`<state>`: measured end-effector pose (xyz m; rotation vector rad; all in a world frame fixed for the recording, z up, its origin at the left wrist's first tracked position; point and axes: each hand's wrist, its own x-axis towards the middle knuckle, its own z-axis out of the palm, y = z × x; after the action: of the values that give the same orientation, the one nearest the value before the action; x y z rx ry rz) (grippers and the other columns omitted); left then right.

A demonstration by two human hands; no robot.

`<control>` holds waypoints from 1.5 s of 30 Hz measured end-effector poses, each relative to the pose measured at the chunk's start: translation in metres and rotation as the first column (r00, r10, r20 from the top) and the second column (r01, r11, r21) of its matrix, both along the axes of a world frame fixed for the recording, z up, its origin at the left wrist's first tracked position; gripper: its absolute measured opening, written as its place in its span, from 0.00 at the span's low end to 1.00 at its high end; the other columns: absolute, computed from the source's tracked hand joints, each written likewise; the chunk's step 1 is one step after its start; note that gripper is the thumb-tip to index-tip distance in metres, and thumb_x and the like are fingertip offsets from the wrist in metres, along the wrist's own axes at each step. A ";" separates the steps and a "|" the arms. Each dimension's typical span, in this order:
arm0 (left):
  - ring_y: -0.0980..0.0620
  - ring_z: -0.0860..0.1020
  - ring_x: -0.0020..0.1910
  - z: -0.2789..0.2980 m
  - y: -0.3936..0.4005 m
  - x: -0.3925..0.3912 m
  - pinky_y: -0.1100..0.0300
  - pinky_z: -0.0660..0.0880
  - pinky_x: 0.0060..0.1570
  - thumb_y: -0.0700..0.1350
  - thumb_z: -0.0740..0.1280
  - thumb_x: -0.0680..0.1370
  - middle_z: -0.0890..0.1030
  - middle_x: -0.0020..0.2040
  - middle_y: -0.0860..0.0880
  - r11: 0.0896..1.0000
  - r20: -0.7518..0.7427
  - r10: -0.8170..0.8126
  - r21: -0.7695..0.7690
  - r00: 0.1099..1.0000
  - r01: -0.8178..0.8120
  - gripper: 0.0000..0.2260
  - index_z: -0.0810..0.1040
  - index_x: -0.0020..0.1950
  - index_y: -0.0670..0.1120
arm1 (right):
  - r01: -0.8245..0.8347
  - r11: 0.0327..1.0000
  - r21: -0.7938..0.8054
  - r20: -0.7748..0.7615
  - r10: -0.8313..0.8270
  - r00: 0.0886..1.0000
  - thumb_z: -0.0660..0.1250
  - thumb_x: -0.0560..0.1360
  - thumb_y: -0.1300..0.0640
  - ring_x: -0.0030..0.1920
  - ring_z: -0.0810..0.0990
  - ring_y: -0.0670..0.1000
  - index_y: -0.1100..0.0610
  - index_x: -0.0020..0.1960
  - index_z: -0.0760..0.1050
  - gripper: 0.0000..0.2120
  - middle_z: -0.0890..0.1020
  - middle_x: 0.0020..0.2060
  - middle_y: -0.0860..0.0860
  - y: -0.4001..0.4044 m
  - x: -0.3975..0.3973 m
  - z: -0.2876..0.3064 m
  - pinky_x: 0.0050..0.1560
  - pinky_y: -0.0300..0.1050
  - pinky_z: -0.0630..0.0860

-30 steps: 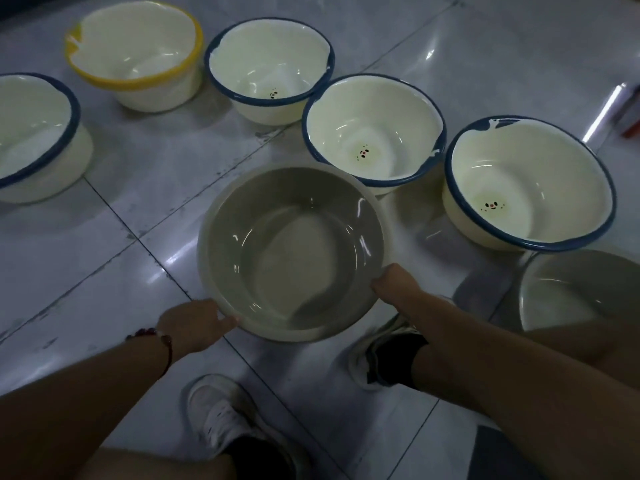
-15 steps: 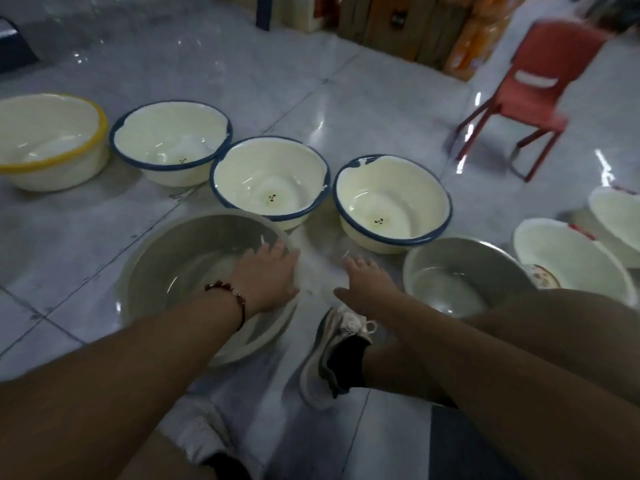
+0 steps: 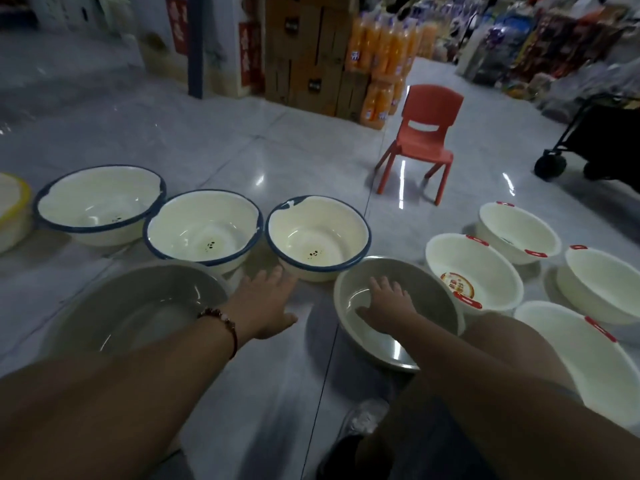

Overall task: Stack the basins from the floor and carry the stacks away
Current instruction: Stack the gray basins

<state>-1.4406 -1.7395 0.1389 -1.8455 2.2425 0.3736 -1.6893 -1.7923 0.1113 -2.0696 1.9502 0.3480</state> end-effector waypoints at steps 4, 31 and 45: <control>0.39 0.51 0.79 -0.025 -0.003 0.001 0.41 0.56 0.75 0.63 0.59 0.80 0.45 0.82 0.44 0.998 0.079 0.009 0.063 0.997 -0.014 0.37 0.45 0.81 0.52 | 0.012 0.996 0.087 -0.019 -0.011 1.000 0.60 0.79 0.41 0.79 0.50 0.62 0.55 0.81 0.45 0.40 0.49 0.80 0.58 0.004 -0.008 -0.052 0.76 0.56 0.51; 0.40 0.52 0.79 -0.117 -0.081 -0.039 0.44 0.58 0.74 0.62 0.56 0.81 0.46 0.81 0.43 0.935 0.139 -0.204 0.321 0.969 0.151 0.35 0.43 0.81 0.51 | 0.496 -0.110 0.861 0.312 -0.657 -0.686 0.59 0.79 0.51 0.40 0.74 0.49 0.51 0.50 0.74 0.07 0.79 0.49 0.46 -0.015 -0.063 -0.157 0.38 0.44 0.68; 0.41 0.57 0.78 -0.095 -0.074 -0.034 0.45 0.60 0.74 0.62 0.57 0.81 0.48 0.81 0.43 0.945 0.109 -0.177 0.297 0.978 0.137 0.34 0.47 0.81 0.52 | 0.496 -0.008 0.868 0.363 -0.672 -0.645 0.66 0.76 0.51 0.32 0.69 0.48 0.55 0.39 0.70 0.11 0.71 0.34 0.49 -0.040 -0.101 -0.097 0.30 0.40 0.64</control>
<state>-1.4745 -1.8137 0.0440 -1.4886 2.0982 0.5016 -1.7907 -1.8321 0.0146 0.2843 1.6261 -0.9416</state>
